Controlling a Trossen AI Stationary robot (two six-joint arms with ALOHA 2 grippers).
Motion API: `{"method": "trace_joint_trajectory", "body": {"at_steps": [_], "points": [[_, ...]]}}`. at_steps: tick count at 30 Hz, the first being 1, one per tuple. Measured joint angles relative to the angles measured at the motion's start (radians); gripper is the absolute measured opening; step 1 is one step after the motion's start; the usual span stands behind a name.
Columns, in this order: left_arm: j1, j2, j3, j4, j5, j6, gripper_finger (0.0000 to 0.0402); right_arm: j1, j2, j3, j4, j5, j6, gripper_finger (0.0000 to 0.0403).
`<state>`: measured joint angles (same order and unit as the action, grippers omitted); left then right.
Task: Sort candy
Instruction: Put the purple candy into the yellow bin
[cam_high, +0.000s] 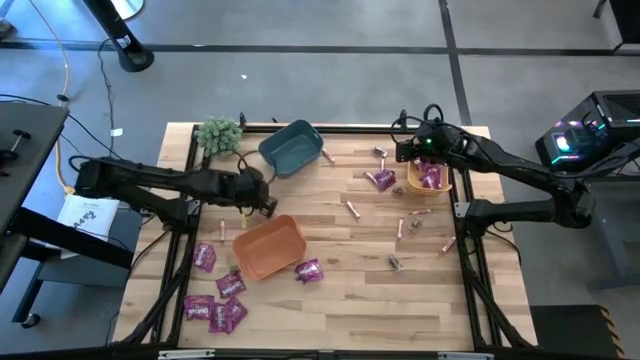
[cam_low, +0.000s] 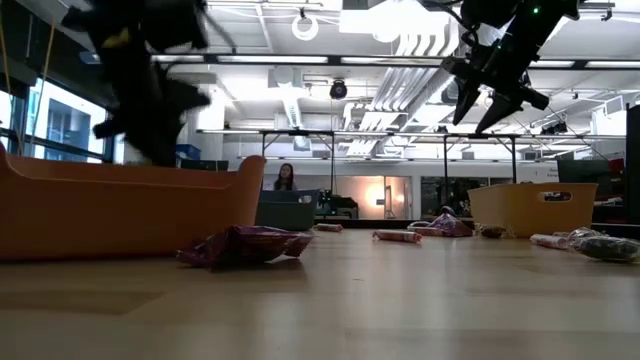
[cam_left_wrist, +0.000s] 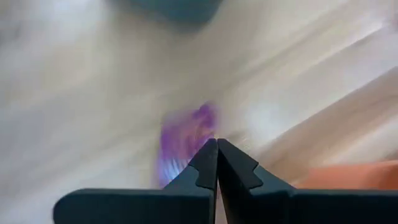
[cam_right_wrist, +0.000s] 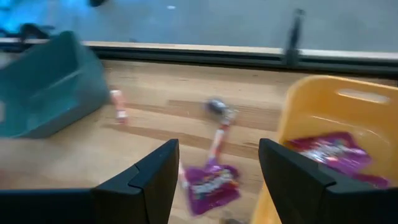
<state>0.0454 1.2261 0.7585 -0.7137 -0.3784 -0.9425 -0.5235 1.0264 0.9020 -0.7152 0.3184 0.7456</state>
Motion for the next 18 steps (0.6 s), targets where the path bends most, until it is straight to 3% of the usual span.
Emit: {"method": "trace_joint_trajectory", "body": {"at_steps": [7, 12, 18], "points": [[0.036, -0.022, 0.107, 0.038, -0.027, 0.175, 0.0001, 0.0, -0.064, 0.0, 0.142, -0.152, -0.079, 0.0216], [0.049, -0.006, 0.14, 0.051, 0.035, 0.323, 0.0, 0.004, -0.061, 0.0, 0.209, -0.358, -0.108, 0.0216], [0.074, 0.091, 0.138, -0.045, 0.093, 0.468, 0.0026, 0.058, -0.023, 0.0, 0.207, -0.375, -0.117, 0.0216]]}}
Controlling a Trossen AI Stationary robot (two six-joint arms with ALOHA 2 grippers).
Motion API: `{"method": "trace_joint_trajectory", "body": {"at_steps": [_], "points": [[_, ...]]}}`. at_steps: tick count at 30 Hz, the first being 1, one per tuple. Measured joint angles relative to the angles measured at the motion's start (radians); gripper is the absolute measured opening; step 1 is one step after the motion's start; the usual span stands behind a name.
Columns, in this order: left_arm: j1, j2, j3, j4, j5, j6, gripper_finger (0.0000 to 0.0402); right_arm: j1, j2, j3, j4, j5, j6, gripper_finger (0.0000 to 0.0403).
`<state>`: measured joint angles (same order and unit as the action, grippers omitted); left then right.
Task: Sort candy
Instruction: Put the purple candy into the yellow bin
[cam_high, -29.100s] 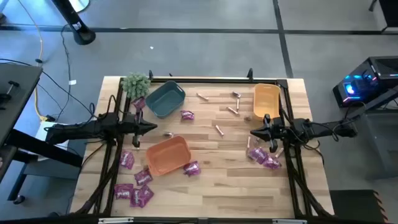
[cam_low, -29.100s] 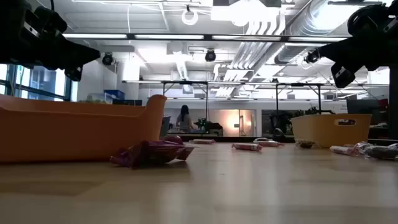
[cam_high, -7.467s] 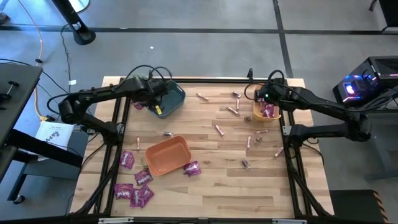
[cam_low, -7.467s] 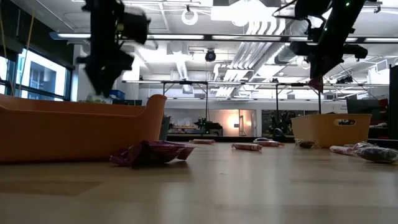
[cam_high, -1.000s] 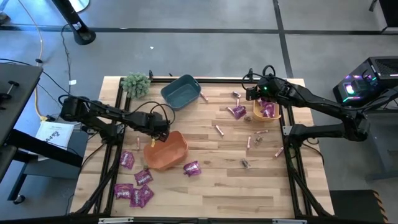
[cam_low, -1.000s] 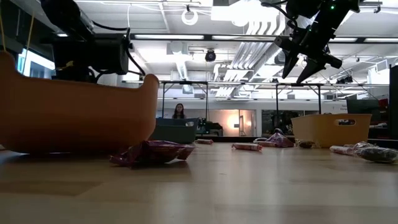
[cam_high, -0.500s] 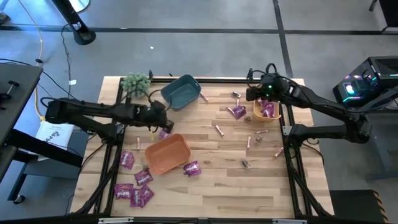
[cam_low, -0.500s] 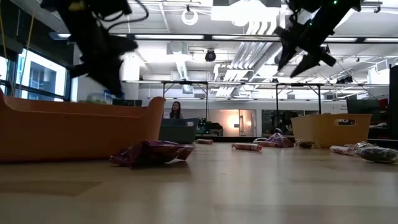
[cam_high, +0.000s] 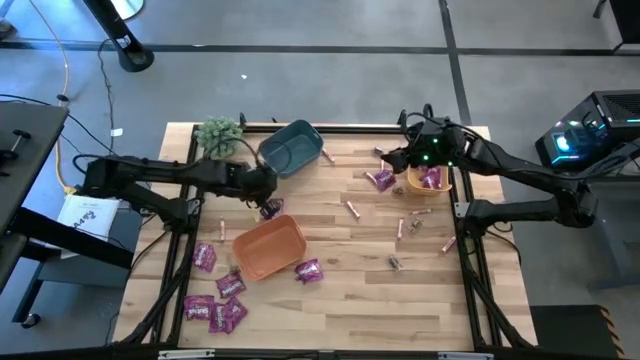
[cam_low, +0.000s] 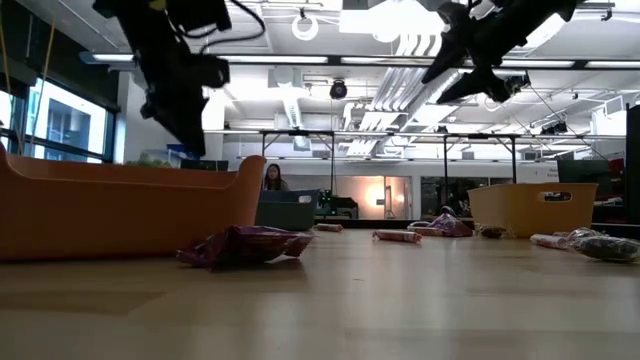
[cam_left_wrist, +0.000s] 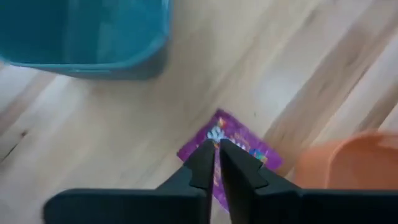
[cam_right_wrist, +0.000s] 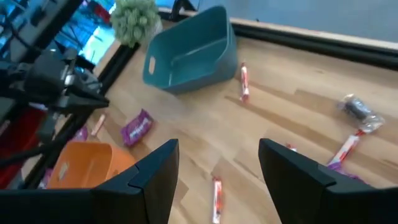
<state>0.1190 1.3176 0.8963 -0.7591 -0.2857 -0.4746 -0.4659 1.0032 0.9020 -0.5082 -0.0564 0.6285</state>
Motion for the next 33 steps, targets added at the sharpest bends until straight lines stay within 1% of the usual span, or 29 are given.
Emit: {"method": "trace_joint_trajectory", "body": {"at_steps": [3, 6, 9, 12, 15, 19, 23, 26, 28, 30, 31, 33], "points": [[0.041, 0.072, 0.0, 0.04, 0.052, 0.085, 0.0063, 0.027, 0.028, 0.0, 0.002, 0.0, 0.0, 0.0216], [0.097, 0.164, 0.0, 0.093, 0.142, 0.126, 0.0107, 0.05, 0.051, 0.0, 0.003, 0.0, 0.001, 0.0216], [0.145, 0.254, 0.0, 0.104, 0.206, 0.107, 0.0152, 0.073, 0.068, 0.0, 0.003, 0.0, 0.009, 0.0216], [0.165, 0.304, 0.0, 0.102, 0.253, 0.059, 0.019, 0.091, 0.072, 0.0, 0.003, 0.001, 0.026, 0.0216], [0.141, 0.317, 0.0, 0.102, 0.256, 0.01, 0.0218, 0.105, 0.072, 0.0, 0.004, 0.012, 0.026, 0.0216], [0.1, 0.338, 0.0, 0.098, 0.19, -0.052, 0.0237, 0.113, 0.072, 0.0, 0.004, 0.052, 0.027, 0.0216], [0.074, 0.385, -0.028, 0.113, 0.18, -0.121, 0.0239, 0.113, 0.072, 0.0, 0.004, 0.065, 0.028, 0.0216], [0.062, 0.415, -0.036, 0.125, 0.176, -0.121, 0.0237, 0.113, 0.072, 0.0, 0.004, 0.065, 0.028, 0.0216], [0.051, 0.418, -0.036, 0.129, 0.154, -0.099, 0.0223, 0.113, 0.072, 0.0, 0.004, 0.065, 0.029, 0.0216], [0.046, 0.406, -0.038, 0.134, 0.124, -0.092, 0.0188, 0.113, 0.072, 0.0, 0.004, 0.066, 0.029, 0.0216], [0.046, 0.394, -0.038, 0.129, 0.115, -0.089, 0.016, 0.113, 0.072, 0.0, 0.004, 0.066, 0.029, 0.0216], [0.052, 0.358, -0.043, 0.113, 0.107, -0.081, 0.0091, 0.113, 0.072, 0.0, 0.004, 0.066, 0.029, 0.0216]]}}
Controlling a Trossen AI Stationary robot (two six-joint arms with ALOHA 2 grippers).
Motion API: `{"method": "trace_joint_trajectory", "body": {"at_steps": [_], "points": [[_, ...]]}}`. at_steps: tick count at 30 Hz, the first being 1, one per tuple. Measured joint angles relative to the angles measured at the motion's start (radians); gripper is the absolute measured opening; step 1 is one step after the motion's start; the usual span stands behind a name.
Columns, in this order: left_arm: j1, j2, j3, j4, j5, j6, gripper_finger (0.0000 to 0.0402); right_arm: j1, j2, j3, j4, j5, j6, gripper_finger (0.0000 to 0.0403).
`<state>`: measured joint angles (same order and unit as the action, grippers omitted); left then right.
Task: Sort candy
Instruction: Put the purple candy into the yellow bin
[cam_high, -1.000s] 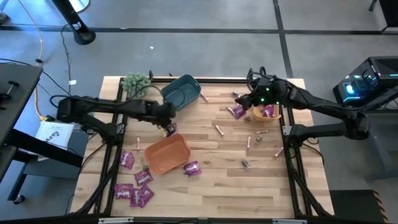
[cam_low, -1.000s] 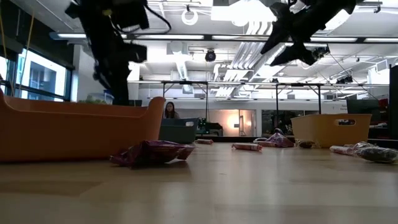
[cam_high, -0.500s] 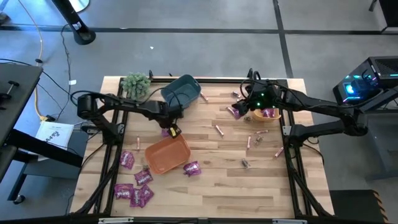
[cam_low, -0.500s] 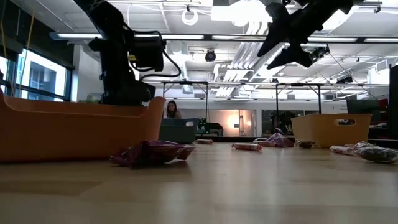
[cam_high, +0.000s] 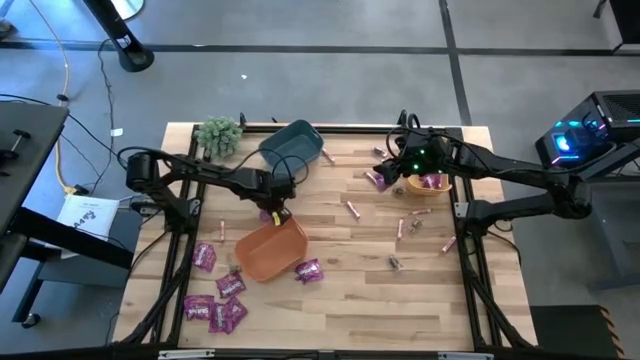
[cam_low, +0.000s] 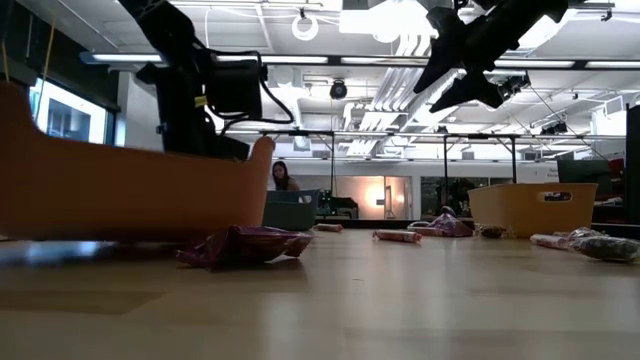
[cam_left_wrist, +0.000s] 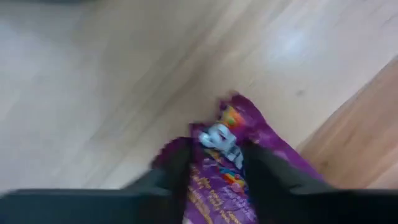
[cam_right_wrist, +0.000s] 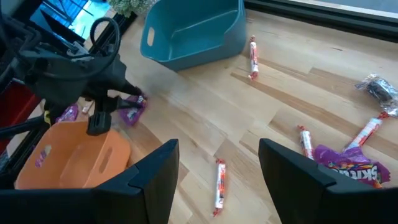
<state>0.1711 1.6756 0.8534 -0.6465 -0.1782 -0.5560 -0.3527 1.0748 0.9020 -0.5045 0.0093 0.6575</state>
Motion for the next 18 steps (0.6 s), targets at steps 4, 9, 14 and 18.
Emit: {"method": "trace_joint_trajectory", "body": {"at_steps": [4, 9, 14, 18], "points": [[0.001, -0.086, -0.009, -0.022, -0.012, 0.0, 0.0013, 0.0, 0.0, 0.0, 0.0, 0.001, -0.001, 0.0216], [0.0, -0.222, -0.004, -0.014, -0.02, -0.036, 0.0001, 0.0, 0.0, 0.0, 0.0, 0.008, -0.002, 0.0216], [0.0, -0.372, -0.002, -0.012, -0.049, -0.045, 0.0, 0.0, 0.0, 0.0, 0.001, 0.008, 0.0, 0.0216], [0.008, -0.442, 0.0, -0.03, -0.049, 0.069, 0.0, 0.0, 0.0, 0.0, 0.002, 0.008, 0.0, 0.0216]]}}
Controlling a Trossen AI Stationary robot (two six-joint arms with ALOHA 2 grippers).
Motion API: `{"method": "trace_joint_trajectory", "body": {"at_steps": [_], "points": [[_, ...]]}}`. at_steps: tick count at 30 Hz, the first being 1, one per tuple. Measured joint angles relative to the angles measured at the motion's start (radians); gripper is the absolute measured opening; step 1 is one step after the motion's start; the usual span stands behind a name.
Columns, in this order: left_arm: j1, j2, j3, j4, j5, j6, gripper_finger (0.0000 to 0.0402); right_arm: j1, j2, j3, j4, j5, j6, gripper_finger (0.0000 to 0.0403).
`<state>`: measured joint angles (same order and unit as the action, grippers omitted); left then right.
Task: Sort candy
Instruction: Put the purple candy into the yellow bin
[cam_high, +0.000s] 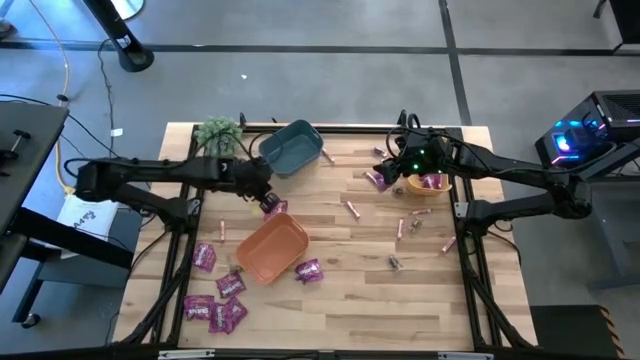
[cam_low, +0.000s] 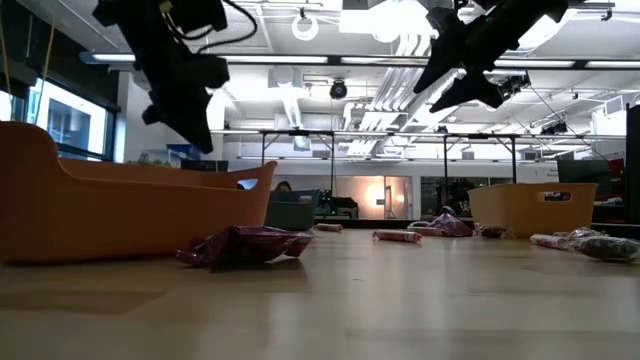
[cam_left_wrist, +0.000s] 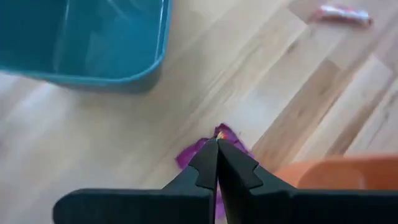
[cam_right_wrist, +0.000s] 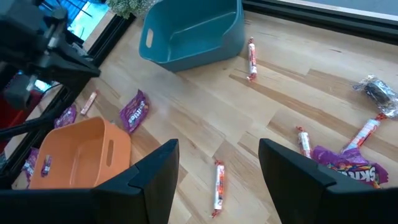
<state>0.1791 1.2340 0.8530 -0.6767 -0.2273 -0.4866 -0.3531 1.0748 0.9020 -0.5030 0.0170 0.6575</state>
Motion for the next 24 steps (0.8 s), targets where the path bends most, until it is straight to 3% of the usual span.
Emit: {"method": "trace_joint_trajectory", "body": {"at_steps": [4, 7, 10, 18, 24], "points": [[0.053, 0.021, -0.014, -0.114, 0.018, 0.023, 0.0, 0.0, 0.0, 0.0, 0.001, 0.0, 0.006, 0.0216], [0.096, 0.053, -0.044, -0.202, 0.06, -0.057, 0.0, 0.0, 0.0, 0.0, 0.0, -0.002, 0.024, 0.0216], [0.097, 0.082, -0.079, -0.262, 0.038, -0.114, 0.0, 0.0, 0.0, 0.0, 0.0, -0.002, 0.026, 0.0216], [-0.05, 0.189, -0.14, -0.256, -0.115, -0.227, 0.0, 0.0, 0.0, 0.0, 0.0, -0.002, 0.024, 0.0216], [-0.174, 0.259, -0.09, -0.139, -0.088, -0.345, 0.0, 0.0, 0.0, 0.0, 0.0, 0.008, 0.018, 0.0216]]}}
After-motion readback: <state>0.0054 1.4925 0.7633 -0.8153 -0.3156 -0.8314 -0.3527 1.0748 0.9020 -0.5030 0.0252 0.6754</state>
